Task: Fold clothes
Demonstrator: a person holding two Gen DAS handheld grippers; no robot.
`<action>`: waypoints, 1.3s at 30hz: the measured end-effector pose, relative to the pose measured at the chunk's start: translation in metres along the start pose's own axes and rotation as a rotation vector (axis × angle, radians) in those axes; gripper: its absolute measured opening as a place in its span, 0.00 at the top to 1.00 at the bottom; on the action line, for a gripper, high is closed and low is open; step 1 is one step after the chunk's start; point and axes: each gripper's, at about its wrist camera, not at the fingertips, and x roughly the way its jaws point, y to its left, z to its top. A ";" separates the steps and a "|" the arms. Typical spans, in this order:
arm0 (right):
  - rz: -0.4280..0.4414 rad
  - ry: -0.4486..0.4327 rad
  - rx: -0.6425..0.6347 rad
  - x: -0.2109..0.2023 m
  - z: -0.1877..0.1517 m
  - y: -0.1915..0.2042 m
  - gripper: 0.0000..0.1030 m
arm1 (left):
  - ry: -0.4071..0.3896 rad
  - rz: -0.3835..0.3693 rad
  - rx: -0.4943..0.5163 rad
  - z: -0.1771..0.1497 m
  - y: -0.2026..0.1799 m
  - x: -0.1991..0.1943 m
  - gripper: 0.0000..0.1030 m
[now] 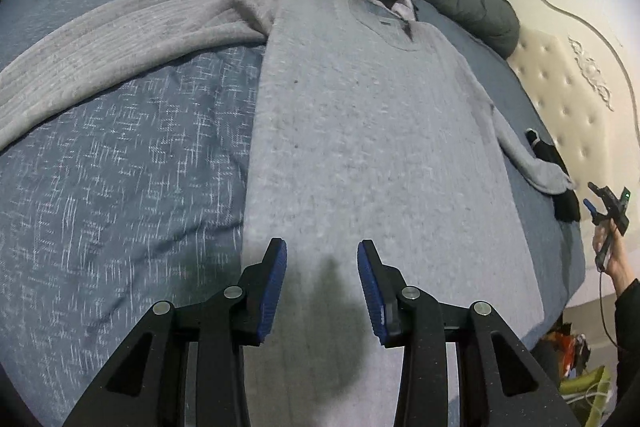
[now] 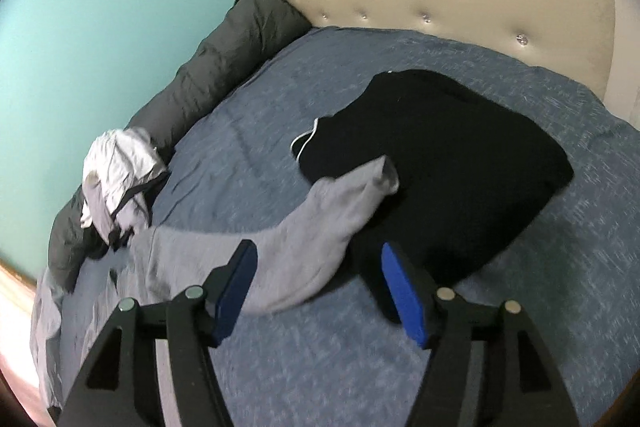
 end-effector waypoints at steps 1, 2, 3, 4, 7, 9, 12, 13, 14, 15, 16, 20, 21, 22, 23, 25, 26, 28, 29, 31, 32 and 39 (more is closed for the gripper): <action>-0.011 0.002 -0.002 0.005 0.004 -0.001 0.36 | 0.000 0.002 -0.003 0.001 0.001 0.002 0.61; -0.018 0.007 0.000 0.011 0.006 -0.003 0.36 | 0.000 0.005 -0.006 0.002 0.002 0.005 0.61; -0.025 0.012 0.002 0.016 0.009 -0.005 0.36 | 0.000 0.006 -0.010 0.003 0.004 0.007 0.61; -0.031 0.017 0.004 0.021 0.011 -0.007 0.36 | 0.001 0.008 -0.014 0.004 0.005 0.010 0.61; -0.040 0.023 0.004 0.035 0.015 -0.012 0.36 | 0.008 0.011 -0.029 0.006 0.011 0.016 0.61; -0.047 0.025 0.002 0.043 0.016 -0.014 0.36 | 0.011 0.013 -0.038 0.007 0.014 0.018 0.61; -0.047 0.004 -0.001 0.050 0.017 -0.017 0.43 | 0.013 0.020 -0.049 0.008 0.018 0.021 0.61; -0.055 0.001 -0.005 0.052 0.018 -0.018 0.55 | 0.016 0.022 -0.051 0.008 0.019 0.022 0.61; -0.066 0.000 -0.011 0.055 0.018 -0.018 0.66 | 0.021 0.025 -0.053 0.008 0.020 0.023 0.60; -0.072 0.001 -0.018 0.057 0.019 -0.019 0.71 | 0.027 0.030 -0.053 0.008 0.020 0.025 0.60; -0.074 0.001 -0.029 0.059 0.019 -0.019 0.84 | 0.030 0.033 -0.053 0.009 0.020 0.025 0.60; -0.079 -0.028 -0.080 0.058 0.021 -0.016 0.97 | 0.033 0.031 -0.053 0.010 0.018 0.027 0.60; -0.072 -0.044 -0.089 0.056 0.023 -0.015 0.97 | 0.033 0.030 -0.053 0.011 0.017 0.028 0.60; -0.063 -0.066 -0.101 0.051 0.027 -0.013 0.97 | 0.034 0.029 -0.053 0.011 0.016 0.028 0.60; -0.059 -0.092 -0.112 0.045 0.032 -0.011 0.97 | 0.034 0.029 -0.052 0.012 0.015 0.029 0.60; -0.051 -0.142 -0.126 0.032 0.047 -0.008 0.97 | 0.036 0.028 -0.046 0.012 0.012 0.029 0.60; -0.049 -0.159 -0.131 0.026 0.056 -0.007 0.97 | 0.036 0.029 -0.044 0.012 0.010 0.029 0.60; -0.051 -0.190 -0.139 0.015 0.073 -0.006 0.97 | 0.030 0.031 -0.040 0.012 0.008 0.029 0.60; -0.055 -0.210 -0.145 0.010 0.081 -0.005 0.97 | 0.027 0.028 -0.040 0.012 0.007 0.028 0.60; -0.062 -0.241 -0.151 0.001 0.096 -0.005 0.97 | 0.029 0.027 -0.039 0.013 0.005 0.030 0.60; -0.062 -0.253 -0.152 -0.002 0.102 -0.005 0.97 | 0.031 0.027 -0.037 0.013 0.004 0.031 0.60; -0.116 -0.164 -0.162 0.023 0.110 -0.015 0.97 | 0.047 0.026 -0.029 0.016 -0.002 0.039 0.60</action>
